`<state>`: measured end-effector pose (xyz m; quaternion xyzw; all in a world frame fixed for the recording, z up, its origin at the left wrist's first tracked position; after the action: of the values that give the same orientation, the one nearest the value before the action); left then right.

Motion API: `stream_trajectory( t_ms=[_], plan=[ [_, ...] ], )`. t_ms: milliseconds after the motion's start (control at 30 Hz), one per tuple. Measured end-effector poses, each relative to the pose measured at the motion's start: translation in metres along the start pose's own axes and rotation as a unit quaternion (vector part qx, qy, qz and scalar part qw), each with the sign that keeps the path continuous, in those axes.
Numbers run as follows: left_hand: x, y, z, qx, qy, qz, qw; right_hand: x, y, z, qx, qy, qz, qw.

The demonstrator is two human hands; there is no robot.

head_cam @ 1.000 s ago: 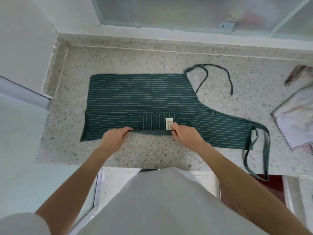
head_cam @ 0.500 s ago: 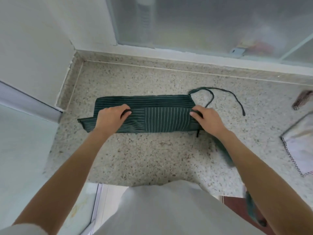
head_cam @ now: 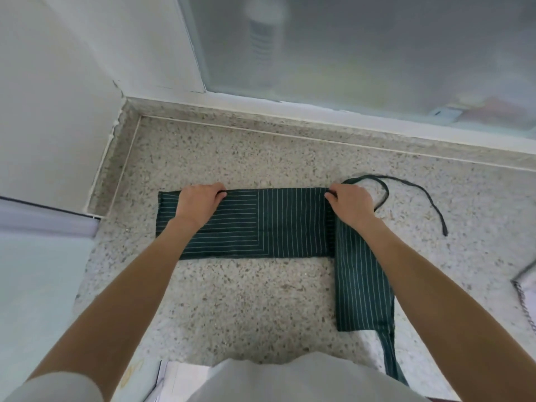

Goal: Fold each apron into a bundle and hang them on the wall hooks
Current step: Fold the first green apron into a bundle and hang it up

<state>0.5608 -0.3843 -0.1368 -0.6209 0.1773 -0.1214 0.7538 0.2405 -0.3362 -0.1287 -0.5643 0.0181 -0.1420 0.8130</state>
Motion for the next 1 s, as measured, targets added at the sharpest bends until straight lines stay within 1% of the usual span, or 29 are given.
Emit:
stream_trajectory(
  t_ms=[133, 233, 300, 367, 433, 500, 533, 567, 667, 733, 800, 833, 933, 1000],
  plan=[
    [0.005, 0.004, -0.001, -0.039, -0.009, 0.017, 0.999, 0.005, 0.0, -0.001, -0.042, 0.046, 0.014, 0.998],
    [0.005, 0.008, -0.003, -0.051, -0.023, 0.041, 0.998, 0.007, 0.008, 0.001, -0.058, 0.054, 0.022, 0.997],
    [0.001, 0.007, -0.003, -0.069, -0.025, 0.039, 0.997, 0.007, 0.012, 0.002, -0.06, 0.051, -0.022, 0.997],
    [-0.011, 0.003, -0.002, -0.1, -0.016, 0.035, 0.994, 0.01, 0.011, 0.01, -0.091, 0.021, -0.092, 0.991],
    [-0.04, -0.003, -0.001, -0.129, 0.033, 0.07, 0.989, 0.011, 0.005, 0.031, -0.139, -0.017, -0.135, 0.981],
    [-0.081, -0.006, 0.005, -0.133, 0.111, 0.115, 0.978, 0.006, 0.004, 0.064, -0.179, -0.037, -0.138, 0.973],
    [-0.103, -0.004, 0.008, -0.115, 0.145, 0.134, 0.974, 0.0, 0.008, 0.082, -0.183, -0.032, -0.133, 0.973],
    [-0.122, 0.001, 0.011, -0.081, 0.167, 0.147, 0.972, -0.007, 0.015, 0.1, -0.174, -0.018, -0.13, 0.976],
    [-0.166, 0.028, 0.015, 0.054, 0.193, 0.124, 0.972, -0.03, 0.044, 0.144, -0.101, 0.042, -0.097, 0.989],
    [-0.18, 0.048, 0.019, 0.116, 0.194, 0.097, 0.969, -0.046, 0.064, 0.169, -0.053, 0.066, -0.091, 0.992],
    [-0.182, 0.064, 0.023, 0.142, 0.189, 0.069, 0.969, -0.054, 0.076, 0.191, -0.035, 0.068, -0.112, 0.991],
    [-0.182, 0.066, 0.025, 0.142, 0.187, 0.06, 0.97, -0.055, 0.082, 0.2, -0.031, 0.062, -0.111, 0.991],
    [-0.178, 0.068, 0.029, 0.141, 0.19, 0.051, 0.97, -0.052, 0.099, 0.218, -0.004, 0.037, -0.076, 0.996],
    [-0.177, 0.068, 0.035, 0.146, 0.2, 0.045, 0.968, -0.054, 0.103, 0.227, -0.019, 0.02, -0.081, 0.996]
  ],
)
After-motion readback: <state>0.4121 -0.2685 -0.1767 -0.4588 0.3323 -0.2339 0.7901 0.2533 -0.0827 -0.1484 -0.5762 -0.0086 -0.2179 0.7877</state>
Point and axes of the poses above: each hand's wrist, its own z-axis away from the middle knuckle, its own y-axis out of the palm, x = y × z, the point moved 5 cm from there along -z, towards the middle knuckle, and after that the axes turned 5 degrees about y, right-handed, at the moved point
